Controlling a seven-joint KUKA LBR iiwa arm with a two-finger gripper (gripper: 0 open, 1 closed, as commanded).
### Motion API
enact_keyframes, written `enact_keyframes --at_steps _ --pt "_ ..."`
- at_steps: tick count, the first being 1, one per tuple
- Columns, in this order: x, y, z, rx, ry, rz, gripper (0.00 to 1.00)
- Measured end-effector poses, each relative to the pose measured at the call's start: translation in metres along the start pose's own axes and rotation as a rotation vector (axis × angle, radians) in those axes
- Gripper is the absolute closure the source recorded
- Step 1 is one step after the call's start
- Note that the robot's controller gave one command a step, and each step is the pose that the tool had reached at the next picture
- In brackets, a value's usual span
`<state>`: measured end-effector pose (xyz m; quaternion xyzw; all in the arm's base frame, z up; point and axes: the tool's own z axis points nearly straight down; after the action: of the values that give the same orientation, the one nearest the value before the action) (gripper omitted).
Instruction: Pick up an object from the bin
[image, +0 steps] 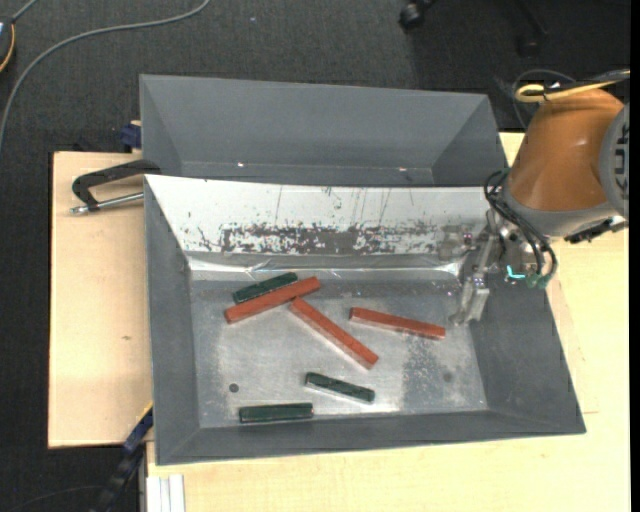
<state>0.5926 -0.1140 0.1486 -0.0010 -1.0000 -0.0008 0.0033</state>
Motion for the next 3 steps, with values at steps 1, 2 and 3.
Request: enact_keyframes --at_steps 1,2,3 --pt "0.007 0.075 0.083 -0.004 0.001 -0.009 0.0" --pt "0.02 0.105 0.046 -0.002 -0.008 0.016 0.0" --pt "0.019 0.096 0.04 0.0 -0.013 0.069 0.0"
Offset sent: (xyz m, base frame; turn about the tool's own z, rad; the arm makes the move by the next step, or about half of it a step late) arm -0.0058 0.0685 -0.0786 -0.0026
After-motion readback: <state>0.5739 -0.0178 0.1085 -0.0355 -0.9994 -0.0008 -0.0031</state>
